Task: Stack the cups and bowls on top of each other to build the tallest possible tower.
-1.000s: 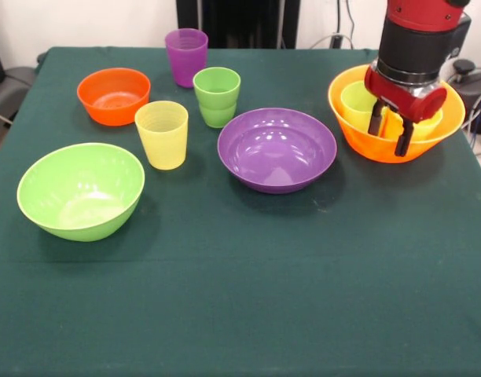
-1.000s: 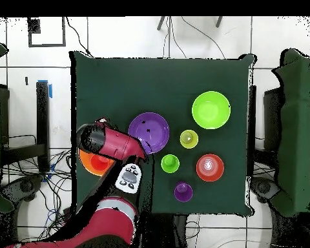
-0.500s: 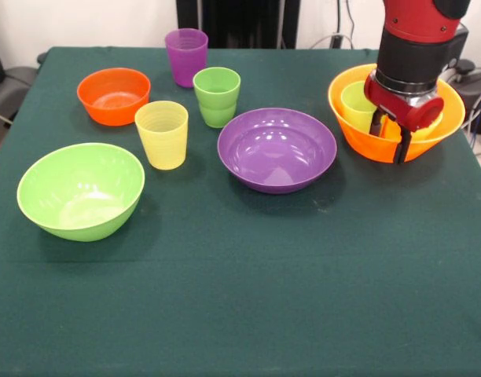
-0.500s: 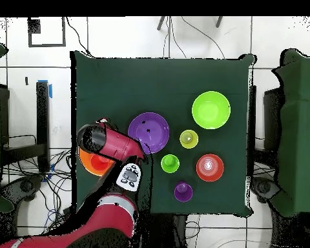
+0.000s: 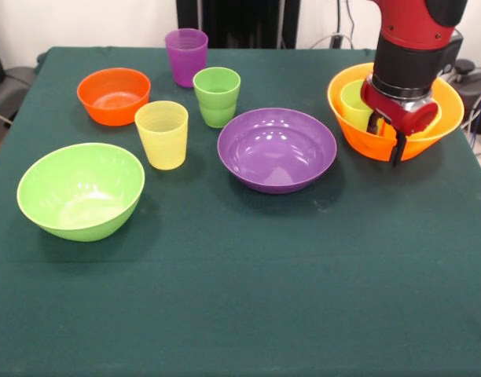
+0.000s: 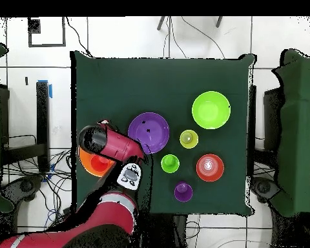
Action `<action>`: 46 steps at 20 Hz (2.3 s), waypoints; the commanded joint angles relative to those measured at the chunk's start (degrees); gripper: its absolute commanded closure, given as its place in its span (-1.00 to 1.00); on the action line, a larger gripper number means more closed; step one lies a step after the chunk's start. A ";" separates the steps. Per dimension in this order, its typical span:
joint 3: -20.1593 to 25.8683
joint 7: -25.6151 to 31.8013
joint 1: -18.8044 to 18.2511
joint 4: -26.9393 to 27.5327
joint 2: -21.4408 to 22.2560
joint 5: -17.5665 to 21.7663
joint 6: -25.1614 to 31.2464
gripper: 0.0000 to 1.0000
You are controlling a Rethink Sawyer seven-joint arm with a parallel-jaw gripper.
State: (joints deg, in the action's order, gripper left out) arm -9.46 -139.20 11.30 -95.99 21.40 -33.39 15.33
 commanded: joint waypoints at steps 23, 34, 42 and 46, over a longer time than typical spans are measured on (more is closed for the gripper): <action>-3.87 -2.69 -2.53 21.21 -13.11 4.10 12.42 -1.00; -5.48 -6.78 1.01 17.34 -8.75 3.06 15.42 -1.00; -7.35 -11.34 6.31 9.79 -0.90 1.19 20.07 -1.00; -8.41 -12.34 7.28 10.05 0.44 0.89 22.93 -1.00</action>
State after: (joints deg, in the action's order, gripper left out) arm -19.84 -139.20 17.34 -83.71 19.13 -33.21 31.66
